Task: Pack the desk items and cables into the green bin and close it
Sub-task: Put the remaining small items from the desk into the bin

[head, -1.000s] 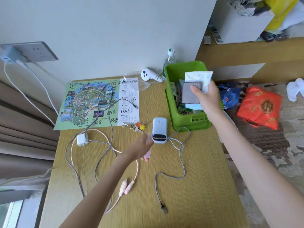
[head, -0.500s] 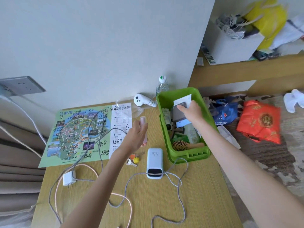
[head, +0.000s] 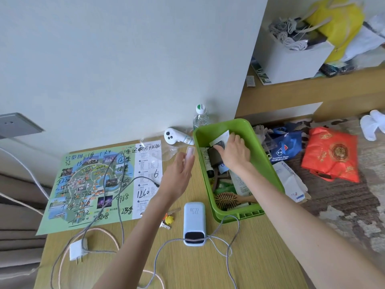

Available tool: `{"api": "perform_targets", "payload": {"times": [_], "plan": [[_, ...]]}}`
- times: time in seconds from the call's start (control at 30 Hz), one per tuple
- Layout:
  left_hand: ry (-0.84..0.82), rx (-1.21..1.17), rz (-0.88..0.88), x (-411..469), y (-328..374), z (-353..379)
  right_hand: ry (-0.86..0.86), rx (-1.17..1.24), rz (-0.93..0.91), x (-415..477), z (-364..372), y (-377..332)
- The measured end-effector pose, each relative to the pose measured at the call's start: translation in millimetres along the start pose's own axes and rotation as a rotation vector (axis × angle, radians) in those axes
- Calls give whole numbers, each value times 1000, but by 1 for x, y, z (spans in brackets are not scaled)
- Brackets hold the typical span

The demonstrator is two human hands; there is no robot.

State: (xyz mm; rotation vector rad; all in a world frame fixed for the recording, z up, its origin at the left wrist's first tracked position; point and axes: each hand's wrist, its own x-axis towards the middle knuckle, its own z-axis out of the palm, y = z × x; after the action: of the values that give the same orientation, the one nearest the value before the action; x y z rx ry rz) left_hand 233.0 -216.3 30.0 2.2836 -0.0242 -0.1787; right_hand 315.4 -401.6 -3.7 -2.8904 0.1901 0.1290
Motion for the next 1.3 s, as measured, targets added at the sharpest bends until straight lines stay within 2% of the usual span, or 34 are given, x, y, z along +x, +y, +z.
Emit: {"api": "perform_targets", "payload": {"times": [0.07, 0.17, 0.33, 0.43, 0.5, 0.7, 0.83, 0.97, 1.07, 1.17, 1.3], "plan": [[43, -25, -19, 1, 4, -1, -20, -135, -23, -6, -1, 2], [66, -5, -7, 6, 15, 1, -49, -123, -93, -13, -14, 8], [98, 166, 216, 13, 37, 17, 198, 61, -298, -37, -46, 38], [71, 378, 376, 13, 46, 35, 291, 81, -271, -61, -57, 58], [45, 496, 443, 10, 49, 50, 294, 82, -237, -75, -57, 68], [-102, 648, 475, 4, 46, 80, 271, 111, -219, -92, -47, 75], [-2, 530, 487, 3, 49, 66, 279, 95, -223, -93, -47, 72], [210, 254, 429, -9, 37, 32, 309, 182, -307, -108, -47, 50], [298, 121, 296, -27, 5, 11, 294, 327, -415, -131, -42, 22], [245, 157, 105, -48, -41, -2, 259, 380, -532, -154, -34, -4], [-21, 398, -115, -74, -103, -10, 233, 359, -700, -182, -14, -32]]}}
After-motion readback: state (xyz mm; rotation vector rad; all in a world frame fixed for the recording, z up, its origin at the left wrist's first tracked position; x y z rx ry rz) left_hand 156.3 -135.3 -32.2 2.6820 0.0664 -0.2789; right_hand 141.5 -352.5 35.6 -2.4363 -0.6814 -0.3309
